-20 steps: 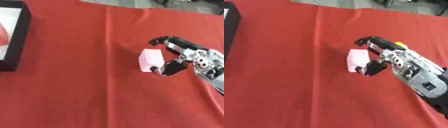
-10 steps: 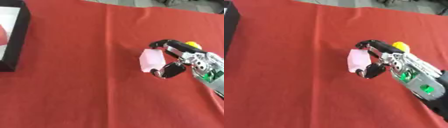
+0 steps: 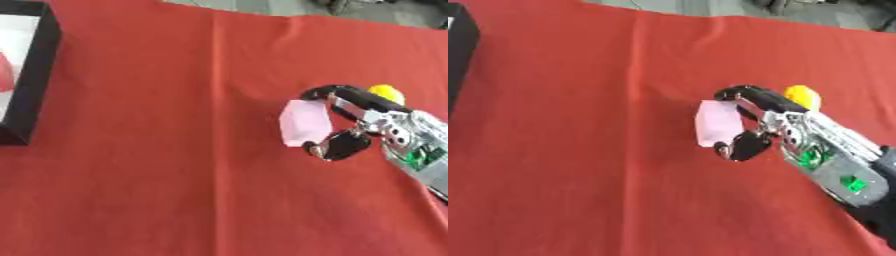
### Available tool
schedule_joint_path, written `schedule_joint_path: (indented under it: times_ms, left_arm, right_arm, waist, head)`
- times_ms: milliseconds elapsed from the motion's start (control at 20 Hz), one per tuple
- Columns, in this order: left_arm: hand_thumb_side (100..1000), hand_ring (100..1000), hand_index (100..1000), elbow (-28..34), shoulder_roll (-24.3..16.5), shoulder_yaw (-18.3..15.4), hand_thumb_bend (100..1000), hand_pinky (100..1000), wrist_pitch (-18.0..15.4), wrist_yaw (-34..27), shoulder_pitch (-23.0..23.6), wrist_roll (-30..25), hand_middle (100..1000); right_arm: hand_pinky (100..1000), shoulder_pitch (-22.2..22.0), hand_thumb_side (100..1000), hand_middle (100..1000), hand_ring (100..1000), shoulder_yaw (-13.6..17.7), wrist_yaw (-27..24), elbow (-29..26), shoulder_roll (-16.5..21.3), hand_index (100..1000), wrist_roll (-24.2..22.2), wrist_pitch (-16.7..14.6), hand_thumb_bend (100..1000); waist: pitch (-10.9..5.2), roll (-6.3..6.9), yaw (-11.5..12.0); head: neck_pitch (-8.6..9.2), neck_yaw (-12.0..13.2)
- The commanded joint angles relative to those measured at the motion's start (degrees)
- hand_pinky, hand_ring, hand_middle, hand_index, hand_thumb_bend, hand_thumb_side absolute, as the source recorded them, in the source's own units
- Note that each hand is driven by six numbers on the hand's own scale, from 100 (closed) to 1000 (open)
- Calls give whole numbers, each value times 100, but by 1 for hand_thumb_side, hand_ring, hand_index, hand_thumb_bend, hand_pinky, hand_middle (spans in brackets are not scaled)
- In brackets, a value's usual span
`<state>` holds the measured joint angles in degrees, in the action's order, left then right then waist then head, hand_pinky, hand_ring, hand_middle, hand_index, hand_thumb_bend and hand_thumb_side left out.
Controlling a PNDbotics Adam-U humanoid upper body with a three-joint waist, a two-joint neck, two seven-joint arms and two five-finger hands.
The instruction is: Pick up the objects with one hand, pass them to the other hand, and then place them into the box on the other side of the table.
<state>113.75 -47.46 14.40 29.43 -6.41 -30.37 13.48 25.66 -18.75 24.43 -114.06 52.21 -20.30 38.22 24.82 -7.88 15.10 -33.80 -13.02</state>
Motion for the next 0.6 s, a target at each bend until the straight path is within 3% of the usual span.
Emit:
schedule_joint_path:
  times_ms: [50,600]
  left_arm:
    - [646,760,761,84,-87,-23,100,737,-2,69,-40,-15,770]
    - [647,760,755,84,-61,-20,100,738,1,90,-25,-26,769]
  right_arm:
    - [971,22,100,838,960,82,9,-53,110,907,61,79,345]
    - [968,17,100,661,917,48,-63,-53,74,814,356,406,360]
  waist:
    - [-89,29,7]
    - [-72,25,15]
  head:
    - [83,-16]
    - [87,-19]
